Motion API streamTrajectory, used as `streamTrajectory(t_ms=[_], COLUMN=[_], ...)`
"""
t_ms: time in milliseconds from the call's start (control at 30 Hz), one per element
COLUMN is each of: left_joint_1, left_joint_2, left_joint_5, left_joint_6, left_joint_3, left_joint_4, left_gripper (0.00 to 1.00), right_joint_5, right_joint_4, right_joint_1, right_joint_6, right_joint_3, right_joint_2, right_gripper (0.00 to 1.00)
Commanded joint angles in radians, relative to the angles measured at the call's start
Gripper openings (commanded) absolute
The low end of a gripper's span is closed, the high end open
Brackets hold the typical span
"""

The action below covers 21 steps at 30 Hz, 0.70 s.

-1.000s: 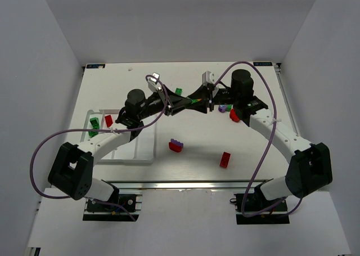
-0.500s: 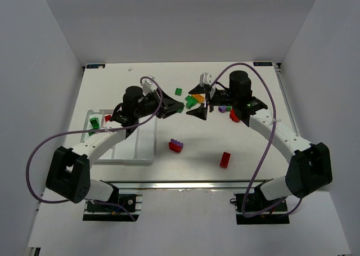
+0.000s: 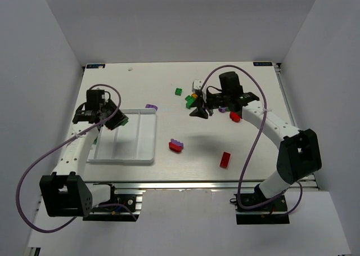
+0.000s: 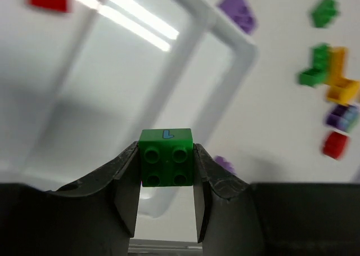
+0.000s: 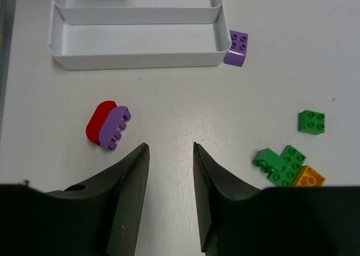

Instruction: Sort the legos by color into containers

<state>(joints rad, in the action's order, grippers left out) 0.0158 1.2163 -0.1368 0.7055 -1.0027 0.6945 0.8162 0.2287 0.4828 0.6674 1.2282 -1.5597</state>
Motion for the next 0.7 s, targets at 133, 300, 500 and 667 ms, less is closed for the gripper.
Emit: streamTrajectory(t_ms=[133,300,500,667], left_joint_1=[-0.178,-0.303,-0.395,-0.405], left_joint_2=[-0.009,0.043,0.120,0.170], left_joint_5=[0.330,0.399,0.428,0.411], left_joint_6=[-0.161,-0.207,-0.247,-0.247], left_joint_3=[-0.011,-0.016,0.004,0.019], left_joint_4=[0.194,0.148,0.060,-0.015], left_gripper=[0.00,0.00,0.00,0.00], right_joint_5=[0.041,0.034,0.011,-0.005], right_joint_4=[0.041,0.049,0.066,0.109], right_joint_1=[0.002,-0.009,-0.016,-0.018], right_joint_6=[0.026,0.035,0.038,0.057], right_joint_3=[0.007,0.005,0.014,0.059], right_joint_2=[-0.005,-0.005,-0.008,-0.016], right_gripper=[0.40,0.43,0.48,0.51])
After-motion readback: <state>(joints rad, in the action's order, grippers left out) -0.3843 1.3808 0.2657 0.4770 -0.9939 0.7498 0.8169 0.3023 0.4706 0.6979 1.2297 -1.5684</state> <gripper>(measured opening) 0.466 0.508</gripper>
